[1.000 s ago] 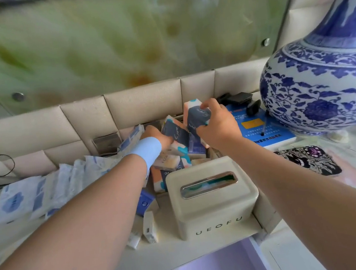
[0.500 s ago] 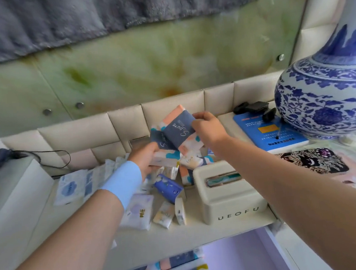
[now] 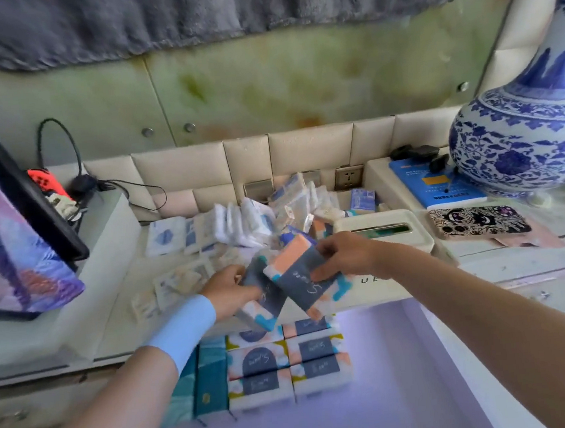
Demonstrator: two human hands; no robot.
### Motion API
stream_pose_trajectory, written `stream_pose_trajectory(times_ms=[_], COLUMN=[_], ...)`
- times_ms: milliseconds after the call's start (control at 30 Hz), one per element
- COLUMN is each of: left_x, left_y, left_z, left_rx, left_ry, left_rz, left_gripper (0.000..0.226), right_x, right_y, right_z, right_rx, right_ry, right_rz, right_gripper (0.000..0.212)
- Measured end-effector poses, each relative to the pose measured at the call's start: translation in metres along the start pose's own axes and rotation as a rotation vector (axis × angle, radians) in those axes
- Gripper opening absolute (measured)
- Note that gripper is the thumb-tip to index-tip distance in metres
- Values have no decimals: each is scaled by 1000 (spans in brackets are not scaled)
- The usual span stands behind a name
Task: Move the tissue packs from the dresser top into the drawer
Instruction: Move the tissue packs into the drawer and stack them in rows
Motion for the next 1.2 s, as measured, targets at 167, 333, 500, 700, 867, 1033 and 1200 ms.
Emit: stream_pose_trajectory(times_ms=[167,333,500,700,867,1033,1200], left_x=[-1,-3,1,3,-2,-11,-22], left_y=[21,39,37,31,23,22,26], left_z=[-32,-65,-80,-89,-93,-104,-122], left_rx=[169,354,388,393,372,361,351], left_ry=[-394,-516,-554,-550,-519,-492,-512], left_rz=[-79,-141,-173,-219,-260,-296,-341], left_gripper=[59,70,64,58,56,59,61], right_x=[-55,-128,-163,-193,-197,-196,-177], right_y=[33,49,44,34,20,17,37], right_z=[-18,-48,-63,-66,-66,-64,-68], right_rx=[136,-92,-303,-489,-466,-551,-683], right_ry=[707,1139,882,559,236,-285,-308], right_rz=[-207,-250,-167,-451,-523,-492,-531], right_gripper=[71,46,37,47,36,31,27])
Point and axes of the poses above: each hand's wrist, its own y-axis away from the middle knuckle, its own z-axis out of the back of the hand, x = y × z, the point moved 3 cm from there along -y, towards the middle knuckle, and after that the axes turned 2 degrees about y, right-handed, at the moved point
